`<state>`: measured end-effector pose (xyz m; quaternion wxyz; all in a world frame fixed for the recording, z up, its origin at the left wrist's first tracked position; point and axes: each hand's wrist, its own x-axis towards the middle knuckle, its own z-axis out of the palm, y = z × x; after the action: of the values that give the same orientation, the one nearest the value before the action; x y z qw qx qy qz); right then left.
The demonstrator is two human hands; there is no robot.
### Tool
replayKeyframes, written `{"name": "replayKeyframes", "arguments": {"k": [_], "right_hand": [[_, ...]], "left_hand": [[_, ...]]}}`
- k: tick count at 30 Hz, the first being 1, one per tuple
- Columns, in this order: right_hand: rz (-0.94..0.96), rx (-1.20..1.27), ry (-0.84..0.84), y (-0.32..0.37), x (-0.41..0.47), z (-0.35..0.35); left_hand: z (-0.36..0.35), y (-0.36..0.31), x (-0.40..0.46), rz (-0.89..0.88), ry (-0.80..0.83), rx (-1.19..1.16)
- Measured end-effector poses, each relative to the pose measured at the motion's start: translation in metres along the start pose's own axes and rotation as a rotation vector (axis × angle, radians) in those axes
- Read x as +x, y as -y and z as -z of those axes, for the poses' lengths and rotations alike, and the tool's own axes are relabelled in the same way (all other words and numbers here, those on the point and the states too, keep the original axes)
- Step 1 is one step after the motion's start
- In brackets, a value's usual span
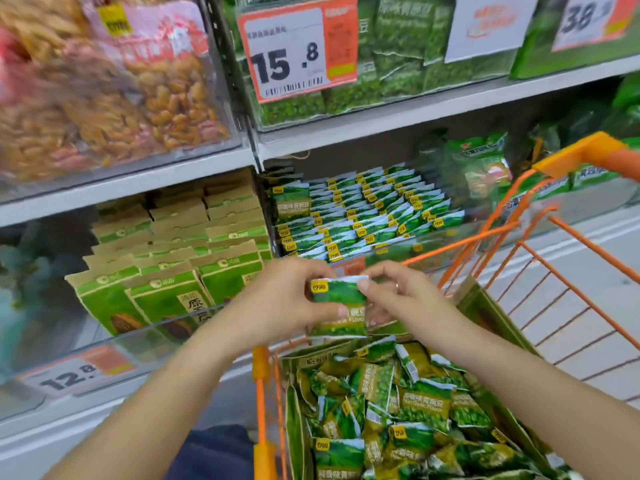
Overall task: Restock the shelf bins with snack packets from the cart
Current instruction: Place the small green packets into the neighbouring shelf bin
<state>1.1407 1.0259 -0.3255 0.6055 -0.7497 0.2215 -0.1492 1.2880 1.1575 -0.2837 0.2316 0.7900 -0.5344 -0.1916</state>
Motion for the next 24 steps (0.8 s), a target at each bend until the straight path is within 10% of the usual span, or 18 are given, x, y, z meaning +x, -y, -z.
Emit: {"name": "replayKeyframes", "arguments": {"k": [5, 11, 24], "right_hand": [[0.230, -0.856, -0.188, -0.001, 0.002, 0.029], [0.302, -0.973, -0.141, -0.003, 0.004, 0.035], [0.320, -1.053, 0.068, -0.002, 0.009, 0.031]], "left_hand": [[0.028, -0.014, 0.046, 0.041, -0.346, 0.311], [0.040, 0.004, 0.113, 0.228, -0.310, 0.897], [0.044, 0.033, 0.152, 0.515, -0.118, 0.910]]}}
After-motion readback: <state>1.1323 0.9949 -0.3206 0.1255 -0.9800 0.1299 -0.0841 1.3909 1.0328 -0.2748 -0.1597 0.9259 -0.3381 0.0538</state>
